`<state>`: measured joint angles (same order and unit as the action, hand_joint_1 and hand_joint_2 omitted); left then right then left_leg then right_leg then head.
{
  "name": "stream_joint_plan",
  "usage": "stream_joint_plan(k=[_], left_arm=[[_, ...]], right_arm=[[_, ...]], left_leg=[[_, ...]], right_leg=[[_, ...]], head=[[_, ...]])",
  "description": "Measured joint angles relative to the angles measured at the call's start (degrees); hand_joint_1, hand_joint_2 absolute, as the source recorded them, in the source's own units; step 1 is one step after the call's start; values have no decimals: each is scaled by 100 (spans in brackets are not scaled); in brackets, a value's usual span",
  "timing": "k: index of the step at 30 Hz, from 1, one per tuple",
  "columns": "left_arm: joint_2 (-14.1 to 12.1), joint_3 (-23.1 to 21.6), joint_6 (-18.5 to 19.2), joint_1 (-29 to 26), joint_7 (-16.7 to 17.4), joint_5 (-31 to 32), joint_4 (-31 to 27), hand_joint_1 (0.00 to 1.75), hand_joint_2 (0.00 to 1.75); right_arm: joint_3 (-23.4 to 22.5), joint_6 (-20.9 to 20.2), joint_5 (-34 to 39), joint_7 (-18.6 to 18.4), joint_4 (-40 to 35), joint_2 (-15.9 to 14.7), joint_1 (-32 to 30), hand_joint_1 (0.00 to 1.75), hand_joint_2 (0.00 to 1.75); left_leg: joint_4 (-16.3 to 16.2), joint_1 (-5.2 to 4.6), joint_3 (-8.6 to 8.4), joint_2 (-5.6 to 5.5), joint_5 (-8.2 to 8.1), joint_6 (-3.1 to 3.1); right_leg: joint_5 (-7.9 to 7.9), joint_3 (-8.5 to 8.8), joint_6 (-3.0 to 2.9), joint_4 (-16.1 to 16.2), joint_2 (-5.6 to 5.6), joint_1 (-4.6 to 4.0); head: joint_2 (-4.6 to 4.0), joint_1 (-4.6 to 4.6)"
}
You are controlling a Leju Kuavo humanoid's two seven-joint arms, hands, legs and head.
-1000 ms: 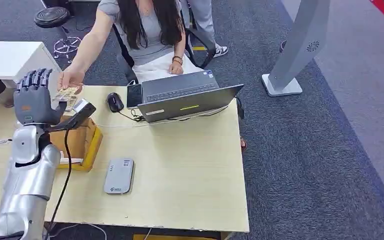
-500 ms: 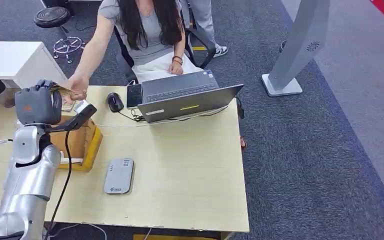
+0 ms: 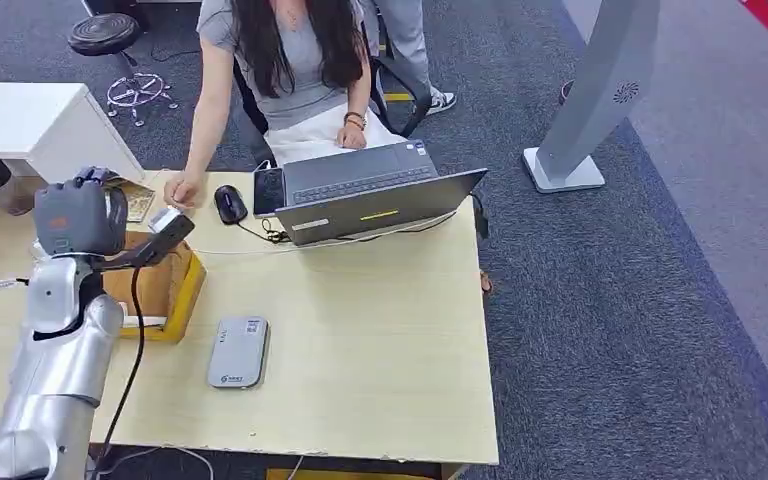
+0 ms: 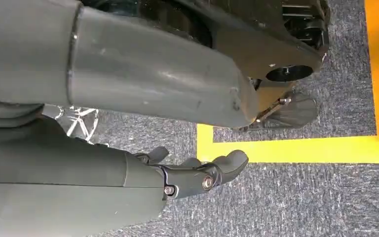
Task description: Pass the card to the sensor for recognition and then transmit it.
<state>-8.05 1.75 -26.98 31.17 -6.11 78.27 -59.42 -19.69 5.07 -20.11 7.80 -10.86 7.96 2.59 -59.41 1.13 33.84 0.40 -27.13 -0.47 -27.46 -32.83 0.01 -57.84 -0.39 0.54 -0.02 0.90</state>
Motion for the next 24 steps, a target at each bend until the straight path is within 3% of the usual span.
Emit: stream_joint_plan(k=[2,5,7,16,20,24], left_arm=[[72,-99,402,-323,-121,-143,-310,175,175],[195,-485,1141,-879,-43,-271,-872,175,175],[236,-768,1400,-1179,39,-315,-1177,175,175],[265,-1792,1915,-1902,205,-350,-2044,175,175],[239,-2028,2042,-2029,222,-394,-2245,175,175],[158,-2228,2401,-2114,437,-326,-2298,175,175]], right_arm=[[0,42,29,2,0,15,-4,0,0],[-20,87,40,28,0,37,-7,0,0],[-42,94,48,68,0,52,-10,0,0],[-188,190,24,103,0,74,-30,0,0],[-216,199,-24,111,0,85,-30,0,0],[-275,208,-41,111,0,90,-30,0,0]], left_leg=[[0,-1,-1,5,-3,-1],[0,-1,5,-1,-6,3],[0,-1,6,6,-10,3],[0,-1,6,4,-12,7],[0,0,6,4,-12,7],[0,0,6,4,-12,7]], right_leg=[[0,-1,0,1,4,1],[-5,-1,5,3,-1,1],[-5,-4,5,4,3,1],[-6,-4,5,4,2,4],[-6,-4,4,4,2,3],[-6,-4,4,4,2,3]], head=[[0,2],[0,0],[0,2],[0,2],[0,0],[0,0]])
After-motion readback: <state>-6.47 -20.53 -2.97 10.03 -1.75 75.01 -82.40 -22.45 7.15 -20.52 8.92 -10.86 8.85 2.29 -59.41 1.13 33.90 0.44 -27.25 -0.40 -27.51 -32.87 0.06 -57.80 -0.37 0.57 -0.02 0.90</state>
